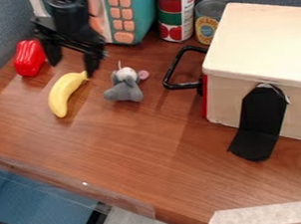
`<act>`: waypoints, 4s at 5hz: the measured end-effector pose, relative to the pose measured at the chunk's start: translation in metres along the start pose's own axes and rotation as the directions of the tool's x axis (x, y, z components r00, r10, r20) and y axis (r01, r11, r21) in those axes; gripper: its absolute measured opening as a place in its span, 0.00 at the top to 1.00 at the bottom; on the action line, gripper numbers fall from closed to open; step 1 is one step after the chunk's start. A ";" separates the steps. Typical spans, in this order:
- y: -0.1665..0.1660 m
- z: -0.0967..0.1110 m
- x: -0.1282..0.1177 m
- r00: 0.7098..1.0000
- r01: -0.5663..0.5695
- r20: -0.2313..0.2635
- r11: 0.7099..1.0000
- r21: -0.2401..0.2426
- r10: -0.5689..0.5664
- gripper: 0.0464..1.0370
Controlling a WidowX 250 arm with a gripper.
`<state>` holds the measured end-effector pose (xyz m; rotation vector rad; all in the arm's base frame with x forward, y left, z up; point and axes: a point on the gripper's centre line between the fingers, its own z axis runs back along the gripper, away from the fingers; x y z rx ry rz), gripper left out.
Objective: Move the stuffed toy in the lower edge side of the table
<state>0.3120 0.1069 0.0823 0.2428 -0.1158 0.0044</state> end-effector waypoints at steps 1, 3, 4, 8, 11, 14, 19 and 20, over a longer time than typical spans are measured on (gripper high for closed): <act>-0.025 0.007 0.007 1.000 0.016 0.007 1.000 0.013 -0.016 0.04; -0.030 -0.029 0.020 0.994 -0.033 -0.103 0.998 0.044 0.037 0.04; -0.035 -0.041 0.024 0.989 -0.062 -0.134 0.998 0.031 0.066 0.04; -0.037 -0.065 0.025 0.978 -0.167 -0.130 0.986 0.002 0.166 0.58; -0.039 -0.006 -0.008 0.992 -0.123 -0.022 0.988 -0.091 0.122 0.70; -0.131 0.018 -0.099 0.966 0.259 0.017 0.961 -0.099 -0.259 0.70; -0.111 0.023 -0.098 0.987 0.155 -0.034 0.982 -0.112 -0.159 0.03; -0.099 0.046 -0.097 0.991 0.130 -0.022 0.982 -0.139 -0.135 0.04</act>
